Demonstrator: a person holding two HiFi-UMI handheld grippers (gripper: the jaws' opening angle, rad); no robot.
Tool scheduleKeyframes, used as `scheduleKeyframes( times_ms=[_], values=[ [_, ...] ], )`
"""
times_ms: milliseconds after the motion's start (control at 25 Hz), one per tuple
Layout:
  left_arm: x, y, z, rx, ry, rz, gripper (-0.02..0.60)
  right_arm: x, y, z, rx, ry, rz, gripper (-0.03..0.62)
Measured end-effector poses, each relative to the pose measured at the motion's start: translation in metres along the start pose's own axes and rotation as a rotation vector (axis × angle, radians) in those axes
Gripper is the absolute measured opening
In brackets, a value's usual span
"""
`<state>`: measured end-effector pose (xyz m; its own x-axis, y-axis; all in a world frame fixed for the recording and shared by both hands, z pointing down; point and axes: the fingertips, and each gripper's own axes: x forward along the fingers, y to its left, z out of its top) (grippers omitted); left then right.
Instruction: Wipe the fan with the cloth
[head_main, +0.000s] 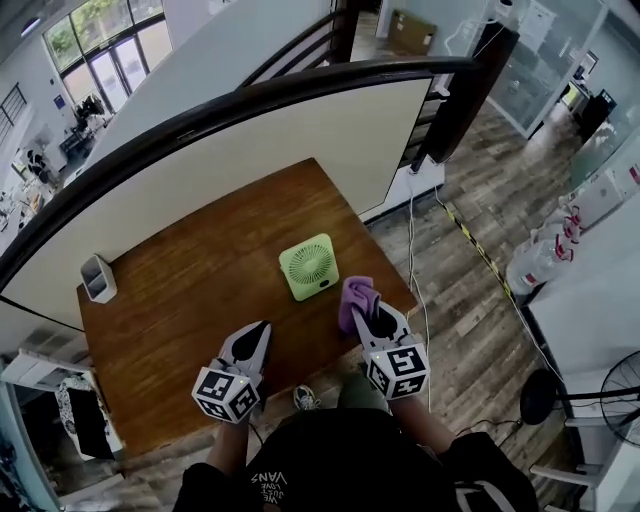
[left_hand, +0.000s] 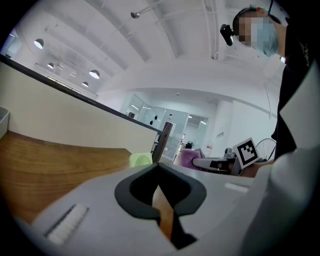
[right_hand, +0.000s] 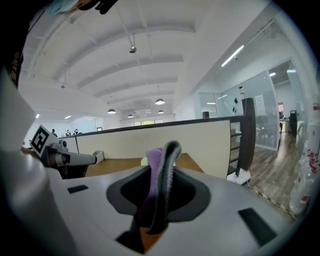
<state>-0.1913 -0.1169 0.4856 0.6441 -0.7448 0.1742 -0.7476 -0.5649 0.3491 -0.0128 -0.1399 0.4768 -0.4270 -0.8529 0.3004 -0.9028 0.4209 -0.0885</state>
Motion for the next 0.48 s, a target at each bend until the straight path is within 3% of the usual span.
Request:
scheduleKeyframes(
  times_ms=[480],
  values=[
    [-0.025,-0.042,0.017,-0.036,-0.107,0.059,0.011,-0.046,0.01,0.02,-0.032,-0.031,0.115,0.095]
  ],
)
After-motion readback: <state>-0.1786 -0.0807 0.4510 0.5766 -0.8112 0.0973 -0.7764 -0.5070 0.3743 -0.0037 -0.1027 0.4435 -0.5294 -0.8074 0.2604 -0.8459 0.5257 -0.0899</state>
